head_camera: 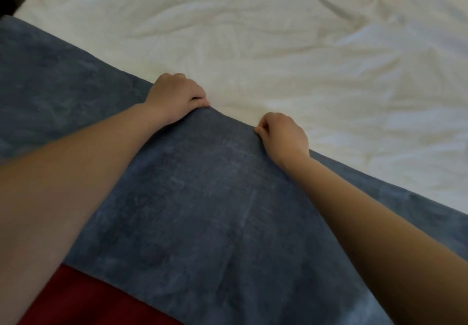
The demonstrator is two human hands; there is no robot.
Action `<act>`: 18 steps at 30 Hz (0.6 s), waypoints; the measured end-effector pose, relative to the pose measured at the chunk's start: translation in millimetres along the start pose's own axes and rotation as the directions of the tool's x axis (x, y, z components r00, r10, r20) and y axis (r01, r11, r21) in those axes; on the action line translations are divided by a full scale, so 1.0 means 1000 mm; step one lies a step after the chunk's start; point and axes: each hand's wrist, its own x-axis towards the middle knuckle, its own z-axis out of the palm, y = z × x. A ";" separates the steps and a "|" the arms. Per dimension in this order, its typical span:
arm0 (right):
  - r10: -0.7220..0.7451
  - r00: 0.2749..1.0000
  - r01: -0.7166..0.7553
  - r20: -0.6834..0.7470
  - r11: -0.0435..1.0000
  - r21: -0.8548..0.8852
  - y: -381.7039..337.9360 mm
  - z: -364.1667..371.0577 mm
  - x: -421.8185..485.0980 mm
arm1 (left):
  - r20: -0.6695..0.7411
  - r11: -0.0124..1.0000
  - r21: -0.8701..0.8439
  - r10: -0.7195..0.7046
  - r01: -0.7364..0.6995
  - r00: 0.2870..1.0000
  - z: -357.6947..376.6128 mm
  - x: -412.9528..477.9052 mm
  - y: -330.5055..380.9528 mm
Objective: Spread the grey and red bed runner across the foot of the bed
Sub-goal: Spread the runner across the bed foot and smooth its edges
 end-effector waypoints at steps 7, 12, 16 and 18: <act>-0.091 0.995 0.087 0.042 0.992 0.089 -0.021 -0.001 0.015 | 0.105 0.996 -0.063 -0.060 0.067 0.993 -0.034 -0.019 -0.054; -0.169 0.986 0.168 0.005 0.978 0.121 -0.054 0.017 0.031 | 0.014 0.996 0.028 -0.081 0.081 0.997 -0.045 -0.030 -0.085; -0.094 0.995 0.097 -0.040 0.991 0.092 -0.060 0.025 0.035 | -0.123 0.986 0.101 -0.120 0.133 0.985 -0.032 -0.020 -0.082; -0.078 0.995 0.081 -0.056 0.995 0.061 -0.062 0.028 0.036 | -0.134 0.982 0.105 -0.145 0.160 0.980 -0.029 -0.019 -0.084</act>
